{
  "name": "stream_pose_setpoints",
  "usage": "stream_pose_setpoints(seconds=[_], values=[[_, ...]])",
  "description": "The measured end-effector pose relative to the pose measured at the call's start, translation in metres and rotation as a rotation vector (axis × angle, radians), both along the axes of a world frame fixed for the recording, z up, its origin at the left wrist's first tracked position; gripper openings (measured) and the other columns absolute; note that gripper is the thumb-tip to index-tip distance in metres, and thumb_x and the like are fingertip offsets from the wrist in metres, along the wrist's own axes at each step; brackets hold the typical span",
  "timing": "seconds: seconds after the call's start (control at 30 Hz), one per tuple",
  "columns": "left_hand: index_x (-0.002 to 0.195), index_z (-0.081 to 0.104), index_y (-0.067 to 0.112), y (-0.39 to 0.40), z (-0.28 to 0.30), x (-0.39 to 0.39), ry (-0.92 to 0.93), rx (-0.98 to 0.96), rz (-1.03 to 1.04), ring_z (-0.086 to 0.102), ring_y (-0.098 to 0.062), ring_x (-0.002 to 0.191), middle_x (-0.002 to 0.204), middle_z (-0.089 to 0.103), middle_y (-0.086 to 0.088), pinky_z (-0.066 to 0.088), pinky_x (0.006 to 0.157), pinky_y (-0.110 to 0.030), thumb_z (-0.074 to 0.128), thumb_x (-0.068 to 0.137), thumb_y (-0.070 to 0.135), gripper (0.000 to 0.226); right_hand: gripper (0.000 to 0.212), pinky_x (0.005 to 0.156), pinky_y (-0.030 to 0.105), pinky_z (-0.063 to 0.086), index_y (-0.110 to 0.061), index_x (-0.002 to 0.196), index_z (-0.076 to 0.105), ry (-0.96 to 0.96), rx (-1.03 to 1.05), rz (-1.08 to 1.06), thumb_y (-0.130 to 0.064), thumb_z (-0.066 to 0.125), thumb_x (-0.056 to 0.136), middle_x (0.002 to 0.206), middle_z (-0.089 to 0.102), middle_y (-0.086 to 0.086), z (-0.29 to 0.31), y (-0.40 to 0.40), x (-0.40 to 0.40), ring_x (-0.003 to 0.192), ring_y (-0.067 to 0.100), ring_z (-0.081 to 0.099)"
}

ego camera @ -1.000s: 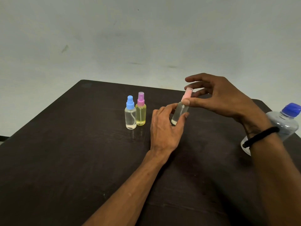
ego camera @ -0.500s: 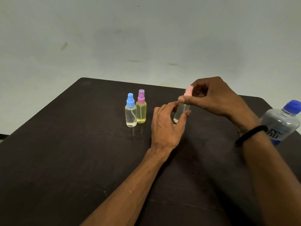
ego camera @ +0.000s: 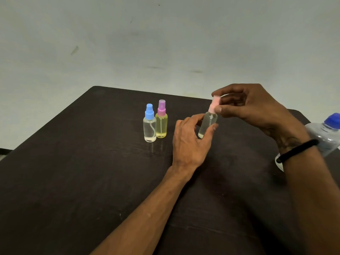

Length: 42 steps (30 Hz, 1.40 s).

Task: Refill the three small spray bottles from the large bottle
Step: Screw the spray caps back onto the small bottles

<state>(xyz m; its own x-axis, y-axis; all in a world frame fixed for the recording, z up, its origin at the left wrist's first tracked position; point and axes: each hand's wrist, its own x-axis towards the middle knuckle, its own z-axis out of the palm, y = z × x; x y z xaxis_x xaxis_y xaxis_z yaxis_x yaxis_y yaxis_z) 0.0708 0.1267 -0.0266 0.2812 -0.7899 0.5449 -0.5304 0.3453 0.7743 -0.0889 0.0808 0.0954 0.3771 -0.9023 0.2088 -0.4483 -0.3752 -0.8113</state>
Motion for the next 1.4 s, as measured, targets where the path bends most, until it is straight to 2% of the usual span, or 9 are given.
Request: stream_pose_setpoints(seconds=[0.13,0.23,0.33,0.47,0.67,0.87,1.0,1.13,1.4], values=[[0.125,0.07,0.024,0.0,0.0,0.0,-0.023,0.003,-0.001,0.052,-0.004,0.095,0.107,0.068,0.012,0.034,0.076,-0.005,0.075,0.093,0.047,0.04,0.034,0.096,0.046,0.063,-0.024,0.113,0.08,0.045,-0.014,-0.041,-0.03,0.091,0.081,0.107,0.08,0.002,-0.005,-0.003,0.005,0.104,0.019,0.076],[0.126,0.07,0.021,-0.001,0.0,0.0,-0.026,0.01,0.002,0.051,-0.003,0.095,0.107,0.069,0.01,0.034,0.076,-0.004,0.076,0.093,0.046,0.041,0.054,0.096,0.039,0.061,-0.031,0.126,0.074,0.109,0.017,-0.014,-0.046,0.089,0.076,0.116,0.076,-0.005,-0.005,0.0,0.009,0.108,0.012,0.074],[0.126,0.07,0.021,-0.001,0.0,0.0,-0.013,0.006,0.006,0.052,-0.003,0.094,0.107,0.07,0.009,0.034,0.076,-0.003,0.076,0.093,0.046,0.042,0.052,0.097,0.035,0.06,-0.03,0.139,0.065,0.049,0.072,0.066,-0.021,0.082,0.091,0.125,0.076,-0.004,-0.001,0.003,0.007,0.116,0.011,0.073],[0.125,0.071,0.023,0.0,0.001,0.0,-0.004,-0.004,0.006,0.053,-0.004,0.094,0.108,0.07,0.011,0.035,0.077,-0.004,0.076,0.093,0.046,0.04,0.042,0.098,0.039,0.06,-0.022,0.134,0.068,0.011,0.07,0.084,-0.002,0.073,0.097,0.115,0.081,-0.003,0.003,0.005,0.002,0.115,0.011,0.074],[0.124,0.071,0.023,0.001,0.0,0.0,-0.026,-0.002,-0.008,0.053,-0.004,0.095,0.107,0.07,0.012,0.035,0.075,-0.007,0.076,0.092,0.048,0.04,0.04,0.097,0.04,0.062,-0.024,0.115,0.078,0.049,-0.024,-0.071,-0.028,0.093,0.078,0.101,0.08,0.0,-0.004,0.0,0.007,0.1,0.013,0.076],[0.124,0.069,0.024,0.001,0.001,-0.001,-0.019,0.0,-0.026,0.052,-0.004,0.095,0.106,0.068,0.014,0.036,0.075,-0.01,0.076,0.093,0.048,0.04,0.05,0.091,0.031,0.061,-0.028,0.116,0.077,0.103,-0.069,-0.114,-0.05,0.092,0.073,0.103,0.078,-0.004,-0.005,0.002,0.011,0.095,0.007,0.075],[0.125,0.07,0.024,0.001,0.001,0.0,0.003,-0.004,-0.023,0.054,-0.005,0.095,0.106,0.07,0.013,0.036,0.076,-0.009,0.076,0.093,0.046,0.039,0.049,0.101,0.043,0.06,-0.029,0.132,0.071,0.011,0.036,0.02,-0.026,0.086,0.086,0.122,0.078,-0.002,0.002,0.002,-0.002,0.116,0.011,0.073],[0.125,0.07,0.026,0.001,0.0,-0.001,0.01,-0.002,-0.03,0.054,-0.005,0.095,0.106,0.067,0.017,0.035,0.077,-0.009,0.076,0.092,0.047,0.039,0.042,0.099,0.039,0.061,-0.026,0.126,0.075,0.004,0.03,0.038,-0.004,0.081,0.091,0.114,0.08,0.004,0.003,0.001,-0.008,0.113,0.016,0.075],[0.121,0.071,0.025,0.001,0.001,0.0,-0.002,-0.01,-0.022,0.053,-0.005,0.095,0.102,0.062,0.021,0.035,0.076,-0.009,0.077,0.092,0.046,0.036,0.039,0.099,0.049,0.062,-0.028,0.117,0.078,0.072,-0.025,-0.045,-0.034,0.091,0.08,0.109,0.079,0.001,-0.002,-0.001,0.003,0.104,0.019,0.076]])
